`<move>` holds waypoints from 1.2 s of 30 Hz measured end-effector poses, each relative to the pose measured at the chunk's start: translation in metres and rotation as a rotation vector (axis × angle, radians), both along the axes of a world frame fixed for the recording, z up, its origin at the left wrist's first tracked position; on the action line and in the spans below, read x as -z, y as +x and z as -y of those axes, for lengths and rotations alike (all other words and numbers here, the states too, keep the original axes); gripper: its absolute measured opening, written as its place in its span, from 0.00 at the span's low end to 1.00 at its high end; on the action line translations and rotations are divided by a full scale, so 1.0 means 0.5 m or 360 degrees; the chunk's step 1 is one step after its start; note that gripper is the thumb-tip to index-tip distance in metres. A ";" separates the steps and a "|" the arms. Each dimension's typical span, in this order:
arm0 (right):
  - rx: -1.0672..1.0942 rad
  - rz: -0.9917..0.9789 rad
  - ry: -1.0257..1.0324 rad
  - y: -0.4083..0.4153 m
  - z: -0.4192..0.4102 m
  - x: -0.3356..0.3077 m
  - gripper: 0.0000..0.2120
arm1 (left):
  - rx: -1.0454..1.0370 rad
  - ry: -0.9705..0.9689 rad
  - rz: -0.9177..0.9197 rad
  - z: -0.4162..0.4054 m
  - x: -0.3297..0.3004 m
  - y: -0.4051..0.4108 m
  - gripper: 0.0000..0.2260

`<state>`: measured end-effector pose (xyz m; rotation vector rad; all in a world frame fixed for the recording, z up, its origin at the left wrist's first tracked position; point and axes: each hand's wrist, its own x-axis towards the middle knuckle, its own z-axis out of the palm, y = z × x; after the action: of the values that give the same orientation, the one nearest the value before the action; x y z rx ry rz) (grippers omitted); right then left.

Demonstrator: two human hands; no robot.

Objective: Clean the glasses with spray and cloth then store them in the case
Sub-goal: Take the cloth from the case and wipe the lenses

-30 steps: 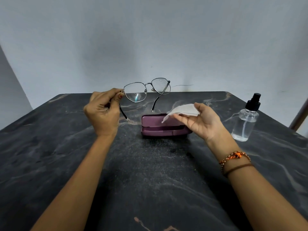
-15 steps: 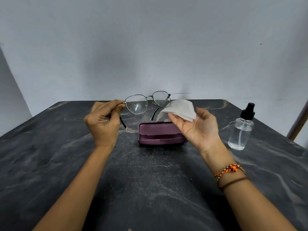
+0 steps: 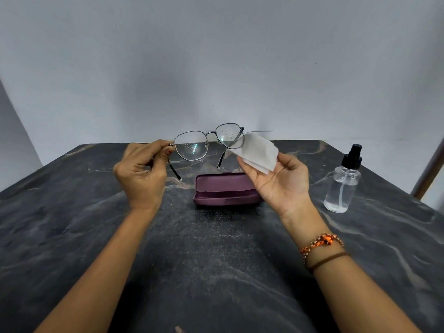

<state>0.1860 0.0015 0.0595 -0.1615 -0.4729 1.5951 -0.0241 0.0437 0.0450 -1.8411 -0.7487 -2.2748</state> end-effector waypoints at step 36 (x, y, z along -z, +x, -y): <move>0.0387 0.0309 -0.0267 -0.040 0.006 -0.004 0.04 | -0.0087 0.0078 -0.0498 0.057 -0.010 0.041 0.04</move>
<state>0.1658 -0.0013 0.0614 -0.4869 -0.4501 1.3851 -0.0037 0.0155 0.0502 -2.0572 -0.6758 -1.8896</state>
